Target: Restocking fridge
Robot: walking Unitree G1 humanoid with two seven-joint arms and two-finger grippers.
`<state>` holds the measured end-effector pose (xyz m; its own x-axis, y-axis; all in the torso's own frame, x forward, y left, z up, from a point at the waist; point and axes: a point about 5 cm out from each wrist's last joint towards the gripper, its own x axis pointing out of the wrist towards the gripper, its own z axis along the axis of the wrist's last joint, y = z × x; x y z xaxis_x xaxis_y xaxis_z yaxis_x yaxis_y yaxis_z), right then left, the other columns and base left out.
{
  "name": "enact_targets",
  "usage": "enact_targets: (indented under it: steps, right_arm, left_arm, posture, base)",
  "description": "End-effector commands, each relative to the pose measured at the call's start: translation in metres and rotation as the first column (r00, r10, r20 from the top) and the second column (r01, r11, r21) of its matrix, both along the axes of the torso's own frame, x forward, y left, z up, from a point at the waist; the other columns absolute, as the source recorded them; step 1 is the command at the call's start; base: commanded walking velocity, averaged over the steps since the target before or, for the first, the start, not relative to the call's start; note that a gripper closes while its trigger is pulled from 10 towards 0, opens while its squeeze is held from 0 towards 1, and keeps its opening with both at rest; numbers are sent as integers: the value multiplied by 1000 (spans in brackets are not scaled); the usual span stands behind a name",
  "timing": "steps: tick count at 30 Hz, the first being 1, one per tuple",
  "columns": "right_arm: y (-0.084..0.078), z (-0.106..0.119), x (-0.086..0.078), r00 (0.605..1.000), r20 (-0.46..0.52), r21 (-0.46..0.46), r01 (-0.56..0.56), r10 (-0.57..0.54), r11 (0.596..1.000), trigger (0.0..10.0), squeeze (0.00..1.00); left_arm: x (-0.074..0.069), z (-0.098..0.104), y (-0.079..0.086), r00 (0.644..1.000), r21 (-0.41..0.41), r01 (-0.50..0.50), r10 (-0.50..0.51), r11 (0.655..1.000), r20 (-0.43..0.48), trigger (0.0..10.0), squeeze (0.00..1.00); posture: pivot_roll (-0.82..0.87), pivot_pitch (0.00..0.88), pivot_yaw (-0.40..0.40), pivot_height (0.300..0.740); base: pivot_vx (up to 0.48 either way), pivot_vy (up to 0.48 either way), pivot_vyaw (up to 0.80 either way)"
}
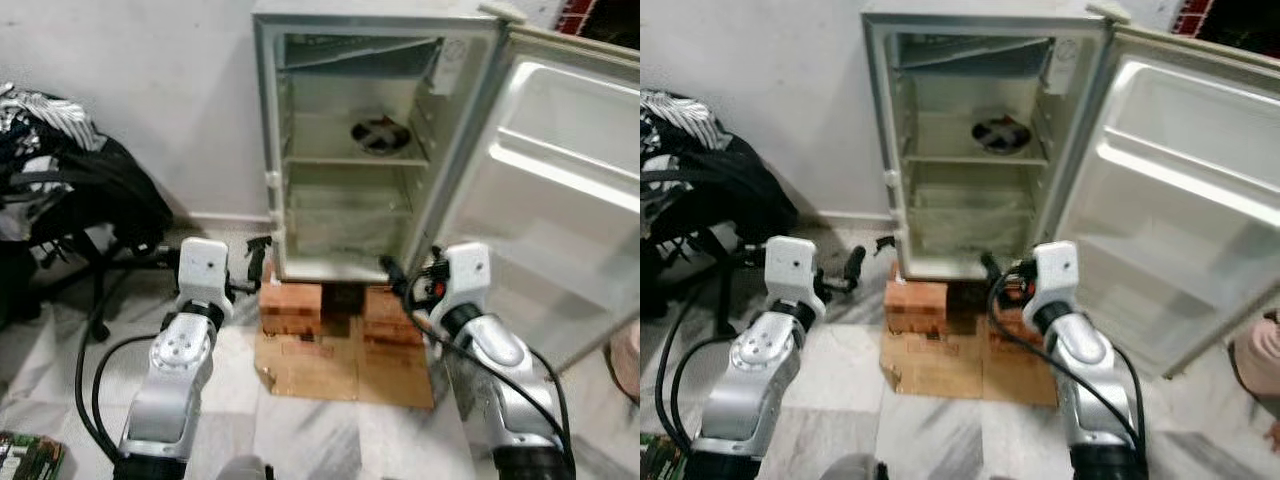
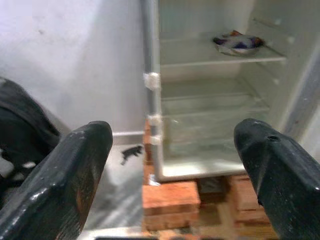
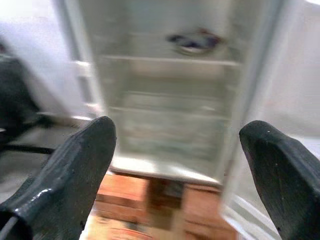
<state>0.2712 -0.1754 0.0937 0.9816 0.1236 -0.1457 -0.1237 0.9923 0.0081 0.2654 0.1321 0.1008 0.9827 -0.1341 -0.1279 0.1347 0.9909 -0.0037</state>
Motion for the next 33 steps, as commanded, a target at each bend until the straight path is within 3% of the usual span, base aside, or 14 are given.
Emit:
enact_targets:
  steps: [1,3,5,10,19,25,28,29,33]
  right_arm:
    - [9,-2,-3,1000,-9,41,9,-8,999,10000,0]
    - [10,-3,-4,999,-34,93,40,-37,995,10000,0]
    - [6,-6,-2,996,-10,-3,83,-83,997,10000,0]
    - [4,-5,6,998,-6,-27,63,-63,998,10000,0]
    - [-4,-7,11,998,-13,16,59,-59,998,10000,0]
    - [4,-15,10,996,-57,-15,-69,68,997,10000,0]
    - [8,-23,9,977,-122,28,-174,176,984,10000,0]
    - [10,-32,5,949,-189,33,-249,251,968,10000,0]
    - [7,-39,0,908,-250,46,-337,337,941,10000,0]
  left_arm:
    - [-1,-4,11,999,1,-46,46,999,-13,10000,0]
    - [-1,-4,11,999,-3,-51,51,999,-12,10000,0]
    - [-1,-5,10,999,-4,-49,49,999,-13,10000,0]
    - [0,-6,9,999,-10,-50,50,999,-21,10000,0]
    - [1,-5,9,998,-12,-59,59,998,-10,10000,0]
    - [2,-5,9,999,-6,-53,53,999,-11,10000,0]
    - [4,-5,9,999,-3,-53,53,999,-7,10000,0]
    - [4,-5,9,999,-4,-53,53,999,-6,10000,0]
    - [3,-5,9,999,-4,-54,54,999,-5,10000,0]
  posture:
    - [-20,0,9,740]
    - [-20,0,9,740]
    - [-18,0,11,740]
    - [-13,0,10,740]
    - [-2,0,-1,740]
    - [0,0,-1,740]
    - [3,0,-5,740]
    - [5,0,-7,740]
    - [11,0,-10,740]
  base:
    - [0,-458,0]
    - [0,-458,0]
    - [0,-461,0]
    - [0,-461,0]
    - [0,-462,0]
    - [0,-464,0]
    - [0,-461,0]
    - [0,-461,0]
    - [0,-461,0]
